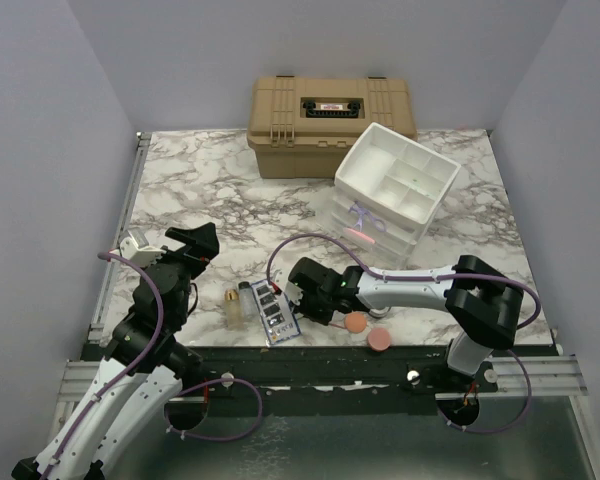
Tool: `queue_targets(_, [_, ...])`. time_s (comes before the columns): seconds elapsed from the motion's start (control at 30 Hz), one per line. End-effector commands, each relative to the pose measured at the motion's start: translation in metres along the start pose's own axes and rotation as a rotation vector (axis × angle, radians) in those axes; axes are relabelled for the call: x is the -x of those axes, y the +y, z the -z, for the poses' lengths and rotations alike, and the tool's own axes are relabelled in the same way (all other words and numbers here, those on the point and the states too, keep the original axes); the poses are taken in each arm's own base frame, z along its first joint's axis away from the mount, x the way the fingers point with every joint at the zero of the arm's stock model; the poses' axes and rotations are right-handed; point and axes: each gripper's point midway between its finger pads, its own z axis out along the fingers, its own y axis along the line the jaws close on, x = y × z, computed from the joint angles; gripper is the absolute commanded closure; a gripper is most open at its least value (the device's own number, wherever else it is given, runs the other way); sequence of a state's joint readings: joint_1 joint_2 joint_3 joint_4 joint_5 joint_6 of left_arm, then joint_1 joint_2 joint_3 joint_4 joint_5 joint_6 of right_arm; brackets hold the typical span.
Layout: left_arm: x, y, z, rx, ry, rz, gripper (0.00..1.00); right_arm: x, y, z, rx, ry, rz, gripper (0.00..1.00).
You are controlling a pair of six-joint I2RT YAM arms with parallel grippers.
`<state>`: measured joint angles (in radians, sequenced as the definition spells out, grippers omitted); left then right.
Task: Organize the makeup
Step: Pick up the makeup brush at the corner of the board.
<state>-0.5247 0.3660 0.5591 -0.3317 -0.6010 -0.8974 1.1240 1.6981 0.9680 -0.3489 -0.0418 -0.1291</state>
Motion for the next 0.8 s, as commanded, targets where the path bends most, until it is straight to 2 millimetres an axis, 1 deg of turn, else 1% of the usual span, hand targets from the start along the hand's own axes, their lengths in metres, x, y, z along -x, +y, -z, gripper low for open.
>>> queue_targets(0.0, [0.000,0.007,-0.001,0.025,-0.011,-0.004,0.01,-0.012,0.019,0.010,0.105,0.042,0.038,0.99])
queue_targets(0.13, [-0.003,0.008,-0.002,0.028,-0.005,0.001,0.01,-0.009,0.026,0.019,0.148,0.019,0.048,0.99])
queue_targets(0.27, [-0.002,0.008,-0.002,0.029,-0.005,0.001,0.01,-0.004,0.027,0.022,0.149,-0.012,0.040,0.99])
queue_targets(0.4, [-0.003,0.008,-0.002,0.028,-0.002,-0.001,0.01,0.007,0.027,0.025,0.148,-0.051,0.029,0.99])
queue_targets(0.5, [-0.004,0.008,-0.002,0.028,-0.001,0.002,0.01,0.021,0.026,0.031,0.142,-0.104,0.025,0.99])
queue_targets(0.57, [-0.003,0.007,-0.002,0.028,-0.002,0.003,0.01,0.034,0.021,0.039,0.109,-0.159,0.018,0.99])
queue_targets(0.63, [-0.003,0.007,-0.002,0.027,-0.003,0.001,0.01,0.051,0.015,0.050,0.074,-0.236,0.018,0.99])
queue_targets(0.77, [-0.003,0.007,-0.002,0.027,-0.003,0.002,0.01,0.078,0.005,0.079,0.014,-0.358,0.034,0.99])
